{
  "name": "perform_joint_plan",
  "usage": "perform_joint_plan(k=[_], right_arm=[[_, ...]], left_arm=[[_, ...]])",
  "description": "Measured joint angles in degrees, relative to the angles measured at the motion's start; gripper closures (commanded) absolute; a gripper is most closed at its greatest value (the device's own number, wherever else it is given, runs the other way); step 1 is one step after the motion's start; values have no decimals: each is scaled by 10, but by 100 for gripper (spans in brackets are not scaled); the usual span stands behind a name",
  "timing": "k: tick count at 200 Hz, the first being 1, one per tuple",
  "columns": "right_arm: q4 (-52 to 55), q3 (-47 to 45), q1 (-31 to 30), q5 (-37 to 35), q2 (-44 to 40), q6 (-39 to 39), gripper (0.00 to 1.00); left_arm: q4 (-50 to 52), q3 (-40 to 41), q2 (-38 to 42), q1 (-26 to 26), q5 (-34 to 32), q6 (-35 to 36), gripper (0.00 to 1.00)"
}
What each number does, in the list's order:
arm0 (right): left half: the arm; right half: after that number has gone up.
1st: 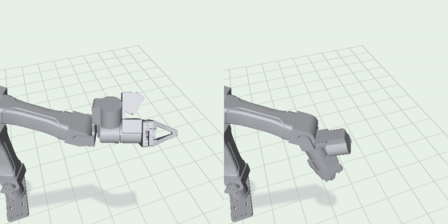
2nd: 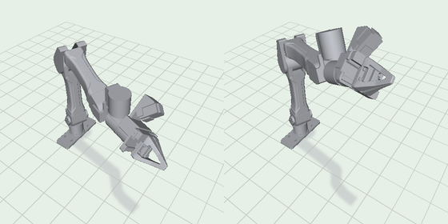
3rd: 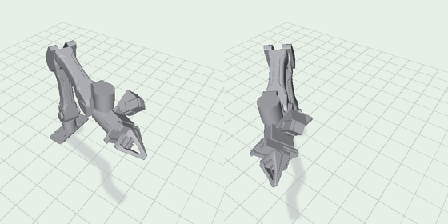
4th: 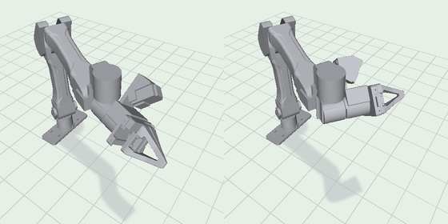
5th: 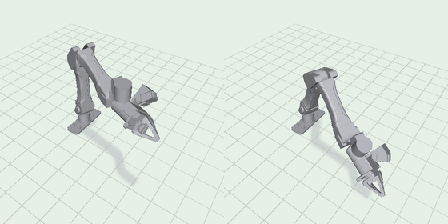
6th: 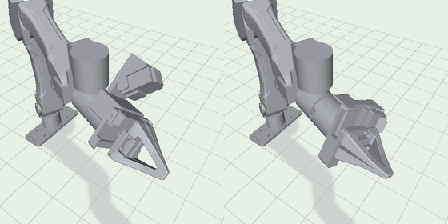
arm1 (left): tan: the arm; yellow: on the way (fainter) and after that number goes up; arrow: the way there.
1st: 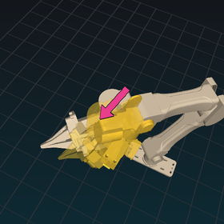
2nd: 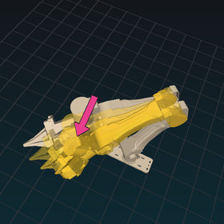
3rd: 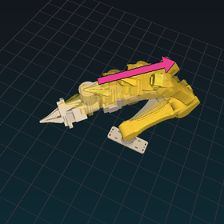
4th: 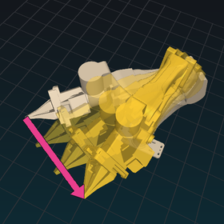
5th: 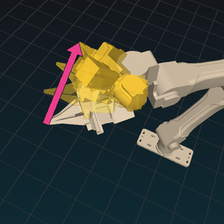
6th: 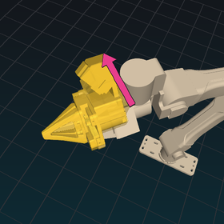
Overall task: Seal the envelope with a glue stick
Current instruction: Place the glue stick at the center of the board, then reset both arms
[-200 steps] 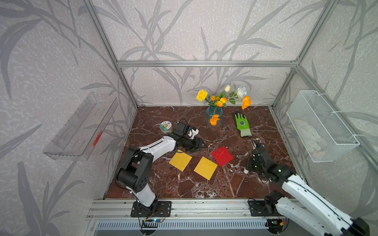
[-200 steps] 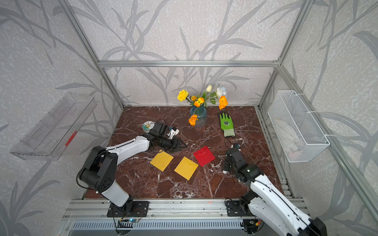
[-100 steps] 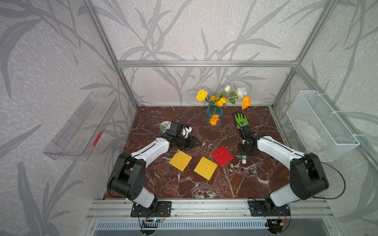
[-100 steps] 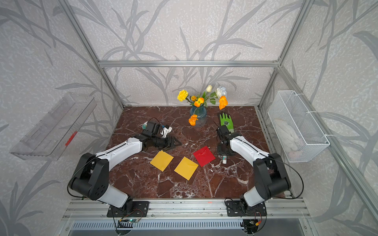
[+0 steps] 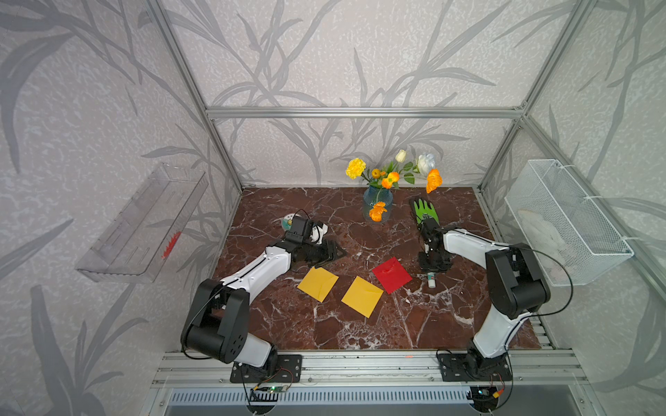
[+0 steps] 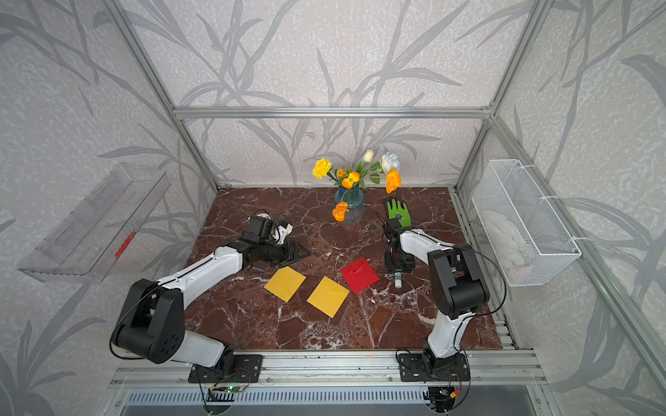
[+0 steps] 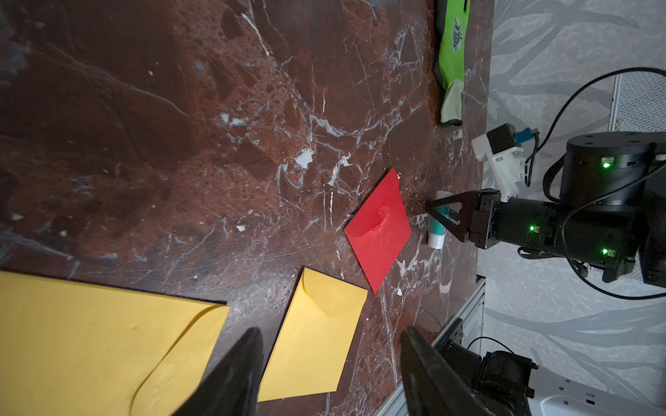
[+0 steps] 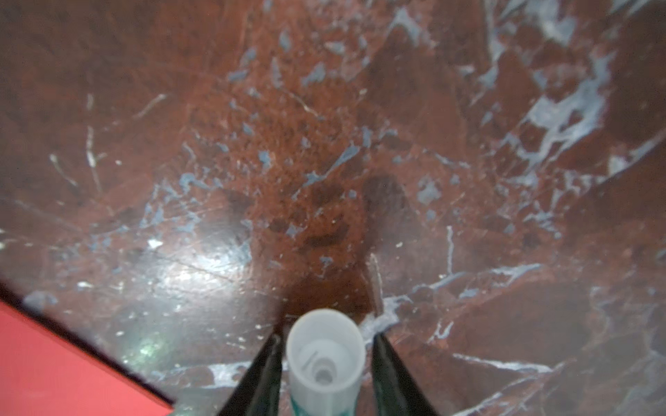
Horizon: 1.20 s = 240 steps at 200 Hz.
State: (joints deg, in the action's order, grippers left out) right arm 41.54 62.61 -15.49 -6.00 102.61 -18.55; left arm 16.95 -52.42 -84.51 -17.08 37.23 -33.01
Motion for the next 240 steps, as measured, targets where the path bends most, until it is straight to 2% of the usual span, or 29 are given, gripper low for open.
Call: perform_joint_plan(k=[20,39,56,92,111,133,168,192,240], right_arm=[[0,-1,1,1,-5,7,38],[-2,-8,1,0,-24,17,24],[-9,-21,1,-5,-70,21,0],[-70,-66,1,-39,-211,32,1],[-135,-110,1,-82,-280,34,1],[-219,-171,7,-138,-327,40,1],[-337,-255,31,-215,-357,38,1],[-413,-312,38,-257,-387,38,1],[-518,-370,45,-298,-410,43,1]], left_arm=[[3,0,1,7,-6,0,38],[12,0,1,14,-13,1,37],[24,-2,4,21,-26,7,28],[59,-45,19,48,-81,31,12],[56,-72,29,66,-141,50,2],[38,-70,45,84,-229,73,0],[-87,31,105,97,-357,134,0],[-159,103,129,107,-421,178,0],[-293,195,123,174,-494,240,0]])
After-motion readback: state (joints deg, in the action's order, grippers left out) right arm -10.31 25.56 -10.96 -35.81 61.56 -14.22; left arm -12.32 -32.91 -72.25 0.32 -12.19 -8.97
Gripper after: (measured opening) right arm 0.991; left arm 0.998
